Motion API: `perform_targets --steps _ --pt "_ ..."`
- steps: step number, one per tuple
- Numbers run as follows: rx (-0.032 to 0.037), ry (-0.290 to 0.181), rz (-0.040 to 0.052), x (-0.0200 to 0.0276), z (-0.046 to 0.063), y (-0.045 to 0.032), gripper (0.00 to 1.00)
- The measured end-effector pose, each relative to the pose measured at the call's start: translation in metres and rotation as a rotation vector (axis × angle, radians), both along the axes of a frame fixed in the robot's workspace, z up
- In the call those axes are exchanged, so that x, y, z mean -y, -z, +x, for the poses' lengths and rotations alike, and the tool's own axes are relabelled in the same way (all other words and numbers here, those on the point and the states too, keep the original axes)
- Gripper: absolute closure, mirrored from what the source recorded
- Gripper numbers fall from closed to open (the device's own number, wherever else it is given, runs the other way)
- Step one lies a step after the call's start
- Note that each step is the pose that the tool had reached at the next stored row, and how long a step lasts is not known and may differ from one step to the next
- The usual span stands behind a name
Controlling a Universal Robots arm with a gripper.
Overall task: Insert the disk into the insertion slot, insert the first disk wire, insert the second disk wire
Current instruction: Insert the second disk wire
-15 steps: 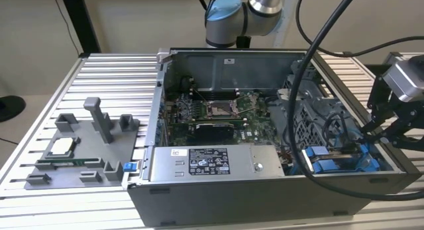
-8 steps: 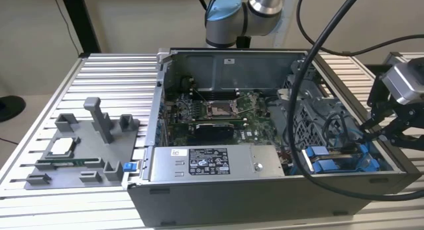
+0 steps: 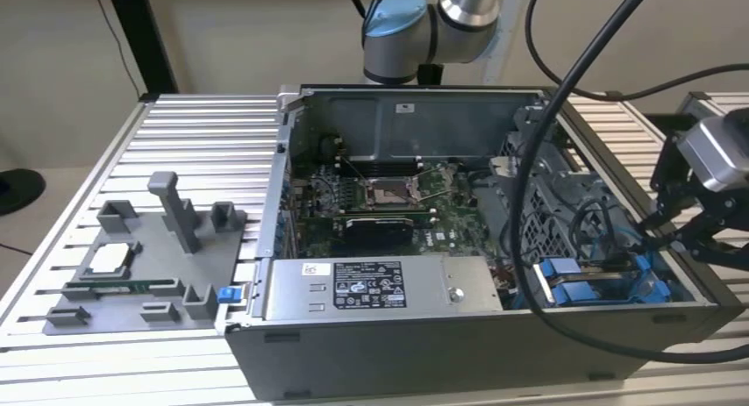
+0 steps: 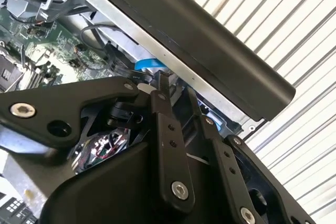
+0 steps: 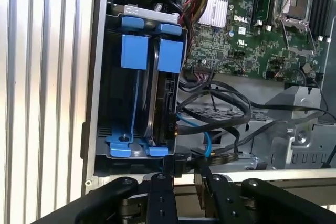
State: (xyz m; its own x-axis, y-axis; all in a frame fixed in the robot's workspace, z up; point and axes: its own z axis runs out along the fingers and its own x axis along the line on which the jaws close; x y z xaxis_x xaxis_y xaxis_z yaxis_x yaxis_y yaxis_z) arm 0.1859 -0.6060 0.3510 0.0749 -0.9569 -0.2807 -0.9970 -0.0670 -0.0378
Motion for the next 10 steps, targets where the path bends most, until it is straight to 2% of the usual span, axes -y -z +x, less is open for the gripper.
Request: perform_targets --steps 10 --pt "0.0001 0.000 0.0008 0.0010 0.0000 0.0010 0.00"
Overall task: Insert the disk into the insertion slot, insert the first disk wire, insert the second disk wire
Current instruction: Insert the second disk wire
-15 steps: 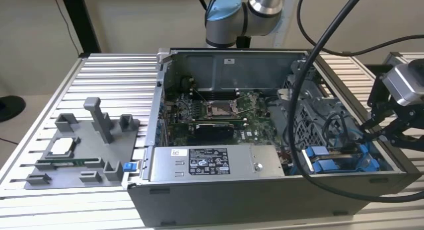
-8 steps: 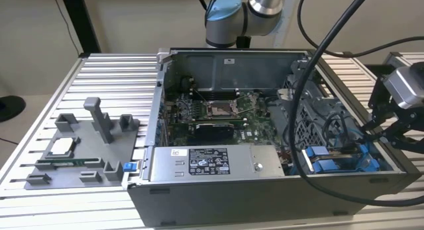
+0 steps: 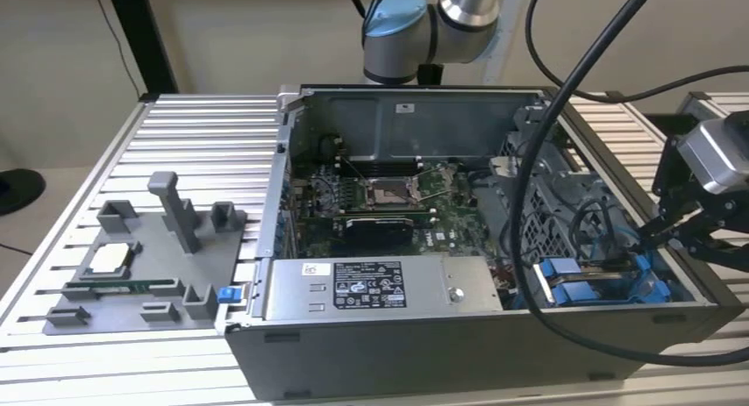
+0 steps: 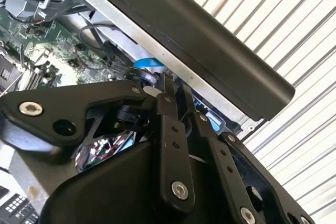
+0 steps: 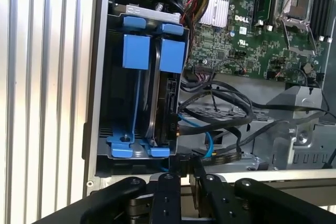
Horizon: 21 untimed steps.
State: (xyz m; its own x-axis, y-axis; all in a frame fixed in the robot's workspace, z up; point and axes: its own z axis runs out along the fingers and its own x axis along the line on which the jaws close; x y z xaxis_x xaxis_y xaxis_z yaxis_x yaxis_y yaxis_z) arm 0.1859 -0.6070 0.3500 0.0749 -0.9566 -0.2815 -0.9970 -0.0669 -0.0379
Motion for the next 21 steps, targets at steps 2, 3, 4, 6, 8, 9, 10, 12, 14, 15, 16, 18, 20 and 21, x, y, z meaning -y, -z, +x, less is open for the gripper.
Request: perform_targets --steps 2,3,4,6,8,9,10,12,14,15,16,18,20,21 --pt "0.0000 0.000 0.0000 0.0001 0.0000 0.0001 0.00" --pt "0.0000 0.000 0.0001 0.0002 0.0000 0.0001 1.00" --pt "0.0000 0.000 0.0001 0.0003 -0.0001 0.0001 1.00" --pt "0.0000 0.000 0.0002 0.0005 -0.0001 0.0001 1.00" --pt "-0.0001 0.000 0.0005 0.0007 -0.0001 0.0001 1.00" --pt "0.0000 0.000 0.0005 0.0008 -0.0001 0.0001 1.00" --pt "0.0000 0.000 0.0005 0.0011 -0.0001 0.0001 1.00" --pt "0.0000 0.000 0.0007 0.0014 -0.0001 0.0001 1.00" --pt "-0.0001 0.000 0.0006 0.0017 -0.0001 0.0001 0.00" --pt "-0.0001 0.000 0.0005 0.0020 -0.0001 -0.0002 0.00" --pt "-0.0001 0.000 0.0005 0.0021 -0.0001 -0.0006 0.00" --pt "-0.0003 0.000 0.0006 0.0021 -0.0001 -0.0025 0.00" --pt "-0.0004 0.000 0.0007 0.0022 -0.0001 -0.0058 0.00" --pt "-0.0004 0.000 0.0007 0.0024 -0.0002 -0.0066 0.00"
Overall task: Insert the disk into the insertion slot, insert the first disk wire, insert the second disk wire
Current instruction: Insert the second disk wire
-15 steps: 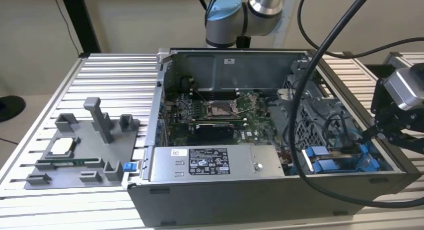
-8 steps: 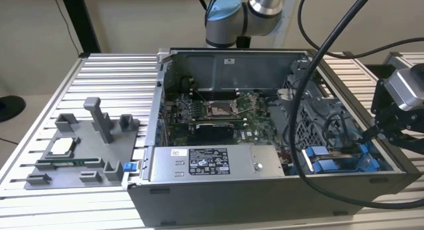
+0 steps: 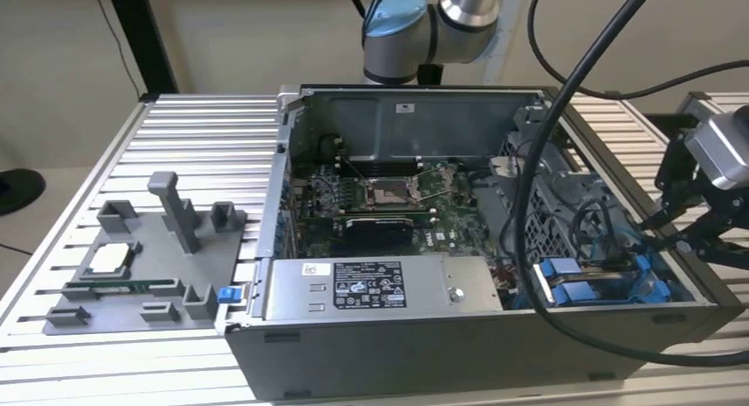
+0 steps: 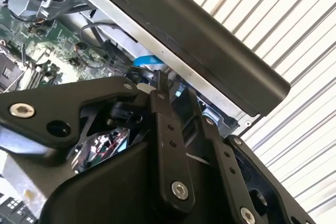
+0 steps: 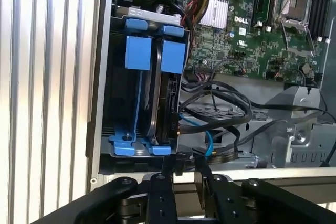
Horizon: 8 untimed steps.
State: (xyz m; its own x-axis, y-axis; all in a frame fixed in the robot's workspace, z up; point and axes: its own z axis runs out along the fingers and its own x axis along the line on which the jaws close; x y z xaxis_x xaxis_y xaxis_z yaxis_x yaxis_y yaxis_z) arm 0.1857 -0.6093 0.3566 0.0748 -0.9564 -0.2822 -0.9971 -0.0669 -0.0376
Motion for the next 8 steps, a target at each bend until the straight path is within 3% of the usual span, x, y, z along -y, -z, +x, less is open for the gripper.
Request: perform_targets --steps 2,6,8 --pt "0.0000 0.000 -0.0066 0.0001 -0.0001 -0.0002 0.00" --pt "0.0001 -0.003 -0.0600 -0.0003 -0.0003 0.0002 0.00" --pt "0.0003 -0.004 -0.0669 -0.0029 -0.0007 0.0003 0.00"
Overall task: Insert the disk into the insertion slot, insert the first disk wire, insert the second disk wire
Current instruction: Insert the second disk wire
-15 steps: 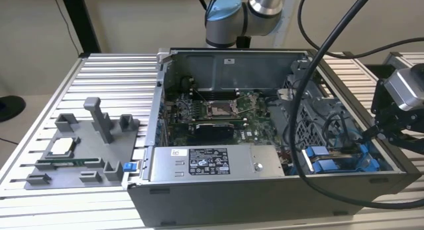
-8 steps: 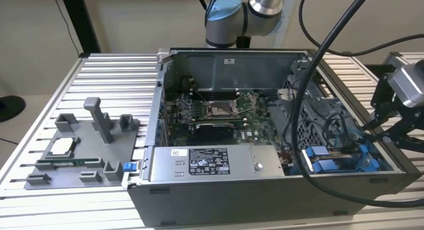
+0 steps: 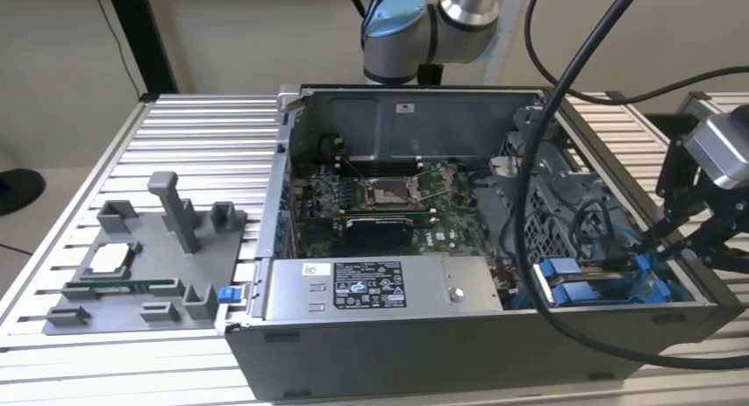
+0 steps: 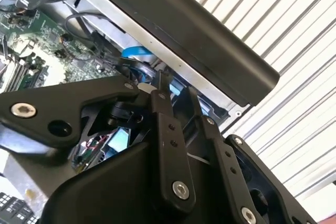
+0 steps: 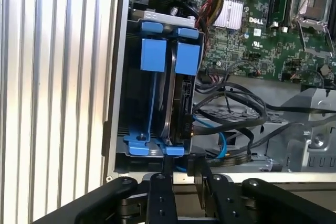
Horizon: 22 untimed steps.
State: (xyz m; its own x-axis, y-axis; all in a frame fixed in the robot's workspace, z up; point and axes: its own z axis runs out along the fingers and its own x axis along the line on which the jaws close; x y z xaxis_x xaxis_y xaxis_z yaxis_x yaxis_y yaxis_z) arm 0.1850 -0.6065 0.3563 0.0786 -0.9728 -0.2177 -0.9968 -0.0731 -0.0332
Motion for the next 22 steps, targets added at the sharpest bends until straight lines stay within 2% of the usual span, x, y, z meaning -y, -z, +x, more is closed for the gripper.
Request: perform_targets --steps 2,7,8,16,21,22 --pt "0.0000 0.000 -0.0003 -0.0014 -0.0005 0.0000 0.00" --pt "0.0011 0.000 -0.0008 -0.0014 -0.0015 0.0000 0.00" --pt "0.0016 0.000 -0.0007 -0.0014 -0.0016 0.0001 1.00" --pt "0.0087 0.000 -0.0008 -0.0015 -0.0019 0.0001 1.00" --pt "0.0100 0.000 -0.0007 -0.0015 -0.0020 0.0001 1.00" --pt "0.0100 0.000 -0.0007 -0.0015 -0.0020 0.0002 0.00"
